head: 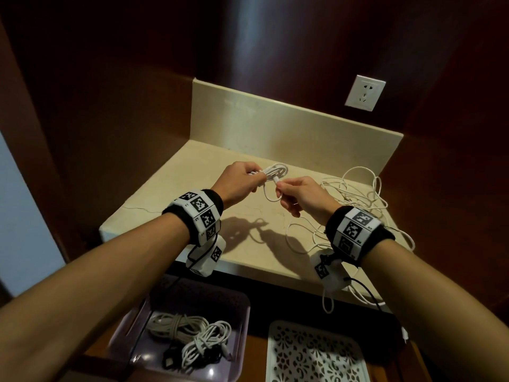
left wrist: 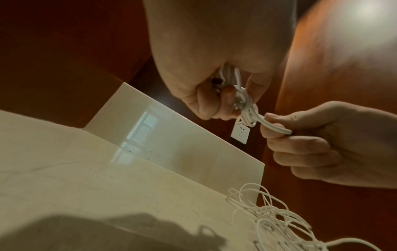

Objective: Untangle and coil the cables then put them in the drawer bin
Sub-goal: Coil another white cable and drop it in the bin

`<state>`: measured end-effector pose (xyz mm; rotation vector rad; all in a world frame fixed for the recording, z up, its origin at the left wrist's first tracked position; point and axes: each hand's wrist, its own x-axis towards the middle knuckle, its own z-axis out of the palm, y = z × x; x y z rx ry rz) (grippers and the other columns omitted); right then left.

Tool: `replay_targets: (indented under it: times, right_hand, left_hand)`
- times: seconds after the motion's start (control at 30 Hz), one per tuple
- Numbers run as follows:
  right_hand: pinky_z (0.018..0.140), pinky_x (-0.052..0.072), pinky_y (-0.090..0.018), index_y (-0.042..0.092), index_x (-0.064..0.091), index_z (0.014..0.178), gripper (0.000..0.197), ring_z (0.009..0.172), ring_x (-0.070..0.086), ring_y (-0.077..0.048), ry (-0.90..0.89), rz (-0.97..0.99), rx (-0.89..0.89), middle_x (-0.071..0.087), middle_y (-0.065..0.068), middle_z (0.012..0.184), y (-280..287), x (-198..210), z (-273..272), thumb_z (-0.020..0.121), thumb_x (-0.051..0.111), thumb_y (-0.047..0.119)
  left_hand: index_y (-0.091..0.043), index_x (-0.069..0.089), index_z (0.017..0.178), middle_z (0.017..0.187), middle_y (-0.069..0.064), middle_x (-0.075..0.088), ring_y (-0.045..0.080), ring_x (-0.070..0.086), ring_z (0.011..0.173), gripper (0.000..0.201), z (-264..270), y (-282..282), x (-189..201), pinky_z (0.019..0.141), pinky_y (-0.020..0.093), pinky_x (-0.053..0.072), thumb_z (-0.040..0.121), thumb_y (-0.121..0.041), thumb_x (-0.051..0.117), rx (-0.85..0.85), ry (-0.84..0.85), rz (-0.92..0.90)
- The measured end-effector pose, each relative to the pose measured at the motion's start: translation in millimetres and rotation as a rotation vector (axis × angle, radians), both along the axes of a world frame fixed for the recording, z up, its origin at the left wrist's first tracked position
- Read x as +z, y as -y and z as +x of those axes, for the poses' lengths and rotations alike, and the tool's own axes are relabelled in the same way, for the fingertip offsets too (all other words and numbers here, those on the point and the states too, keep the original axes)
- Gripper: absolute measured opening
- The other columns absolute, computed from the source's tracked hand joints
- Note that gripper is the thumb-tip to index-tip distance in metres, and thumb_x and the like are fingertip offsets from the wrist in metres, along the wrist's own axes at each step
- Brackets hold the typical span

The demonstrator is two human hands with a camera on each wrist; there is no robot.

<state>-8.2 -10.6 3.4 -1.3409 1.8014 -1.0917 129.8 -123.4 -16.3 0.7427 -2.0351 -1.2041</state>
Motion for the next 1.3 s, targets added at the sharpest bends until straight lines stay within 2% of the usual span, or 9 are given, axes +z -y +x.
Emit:
replay_targets:
  times: [0.2,0.37,0.57,0.67,0.77,0.9,1.07,1.2,1.3]
  right_hand:
    - [0.041,0.038,-0.024,0.002,0.064,0.080,0.026,0.042,0.042,-0.015,0.108,-0.040,-0.094,0.053,-0.008,0.053,4,-2,-4,0.099,0.054,0.017]
    - [0.049,0.051,-0.024,-0.005,0.064,0.087,0.011,0.050,0.056,-0.016,0.290,-0.039,-0.129,0.061,-0.011,0.062,4,-1,-7,0.091,0.054,-0.005]
    - [0.051,0.052,-0.025,-0.004,0.062,0.081,0.014,0.052,0.058,-0.018,0.316,-0.017,-0.175,0.062,-0.013,0.065,6,-4,-2,0.092,0.053,-0.003]
    - [0.052,0.052,-0.025,-0.005,0.062,0.083,0.015,0.053,0.058,-0.018,0.332,-0.016,-0.187,0.062,-0.013,0.065,6,-5,-2,0.092,0.051,-0.004]
    - [0.053,0.053,-0.025,-0.006,0.062,0.086,0.013,0.054,0.059,-0.019,0.327,0.003,-0.166,0.063,-0.015,0.068,6,-6,-3,0.092,0.050,-0.005]
    - [0.053,0.053,-0.027,-0.010,0.064,0.091,0.018,0.056,0.060,-0.021,0.223,0.050,-0.164,0.067,-0.018,0.070,3,-4,-6,0.090,0.046,-0.006]
    - [0.052,0.043,-0.027,-0.001,0.067,0.078,0.018,0.061,0.054,-0.021,0.002,-0.055,-0.312,0.064,-0.013,0.069,6,-2,-15,0.085,0.051,0.002]
    - [0.066,0.045,-0.029,0.004,0.069,0.092,0.024,0.077,0.057,-0.015,-0.073,-0.111,-0.307,0.067,-0.004,0.086,8,-4,-12,0.090,0.064,0.027]
    - [0.066,0.043,-0.022,0.006,0.071,0.103,0.022,0.079,0.057,-0.009,-0.097,-0.121,-0.238,0.069,-0.001,0.090,10,-2,-3,0.090,0.066,0.024]
  left_hand:
    - [-0.011,0.070,0.093,0.062,0.001,0.055,0.010,0.042,0.052,0.014,1,1,-2,0.053,0.026,0.034,0.090,-0.017,0.059,-0.054,0.050,-0.056]
    - [-0.013,0.070,0.095,0.063,0.000,0.056,0.011,0.044,0.054,0.014,3,2,-1,0.055,0.026,0.035,0.090,-0.019,0.058,-0.067,0.071,-0.101]
    - [-0.015,0.068,0.094,0.076,0.002,0.063,0.017,0.054,0.068,0.012,4,3,1,0.061,0.027,0.040,0.084,-0.021,0.066,-0.087,0.171,-0.222]
    - [-0.018,0.065,0.097,0.082,0.000,0.065,0.015,0.056,0.071,0.027,7,4,2,0.065,0.027,0.043,0.077,-0.030,0.078,-0.135,0.257,-0.290]
    - [-0.017,0.064,0.102,0.084,-0.002,0.064,0.015,0.055,0.074,0.039,9,4,2,0.068,0.028,0.043,0.074,-0.038,0.081,-0.150,0.315,-0.370]
    - [-0.017,0.061,0.090,0.077,-0.002,0.060,0.016,0.054,0.070,0.031,11,7,1,0.062,0.028,0.039,0.077,-0.041,0.077,-0.143,0.356,-0.445]
    - [-0.020,0.060,0.080,0.067,-0.004,0.056,0.014,0.049,0.062,0.027,13,7,-5,0.055,0.028,0.035,0.080,-0.043,0.074,-0.134,0.354,-0.434]
    - [-0.019,0.066,0.084,0.067,-0.002,0.058,0.013,0.049,0.059,0.026,15,8,-2,0.053,0.026,0.035,0.081,-0.044,0.073,-0.136,0.346,-0.424]
    - [-0.019,0.067,0.083,0.067,-0.002,0.060,0.013,0.050,0.059,0.026,14,5,-1,0.053,0.026,0.036,0.081,-0.045,0.073,-0.164,0.373,-0.421]
